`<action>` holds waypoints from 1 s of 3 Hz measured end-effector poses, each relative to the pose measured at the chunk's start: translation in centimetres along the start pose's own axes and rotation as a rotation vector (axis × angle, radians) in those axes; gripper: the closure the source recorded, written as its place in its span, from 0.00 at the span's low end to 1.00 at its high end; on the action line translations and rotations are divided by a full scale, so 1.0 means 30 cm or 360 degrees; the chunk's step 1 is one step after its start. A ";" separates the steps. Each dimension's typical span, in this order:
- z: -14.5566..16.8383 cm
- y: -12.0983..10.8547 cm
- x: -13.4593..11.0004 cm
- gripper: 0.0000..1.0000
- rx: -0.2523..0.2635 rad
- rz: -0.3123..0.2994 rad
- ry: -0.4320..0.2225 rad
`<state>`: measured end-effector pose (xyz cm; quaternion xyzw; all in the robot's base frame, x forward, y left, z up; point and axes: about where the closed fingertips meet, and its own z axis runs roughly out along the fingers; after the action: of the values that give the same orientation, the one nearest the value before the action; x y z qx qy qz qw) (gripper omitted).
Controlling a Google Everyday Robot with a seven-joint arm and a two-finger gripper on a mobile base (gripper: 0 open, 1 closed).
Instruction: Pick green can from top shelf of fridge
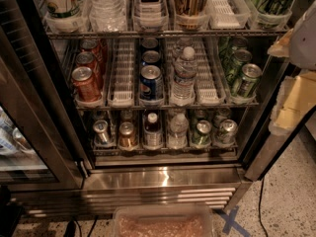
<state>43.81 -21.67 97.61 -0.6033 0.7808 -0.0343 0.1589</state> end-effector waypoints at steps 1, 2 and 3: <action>0.000 0.000 0.000 0.00 0.0000 0.0000 0.0000; 0.001 -0.024 -0.001 0.00 0.0059 0.0043 -0.0067; 0.003 -0.079 0.014 0.00 0.0185 0.0164 -0.0214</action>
Offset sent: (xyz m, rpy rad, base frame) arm 0.0170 -0.0060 0.0004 0.0998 -0.0920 -0.0592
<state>45.95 -22.69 98.03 -0.5532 0.7949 -0.0307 0.2472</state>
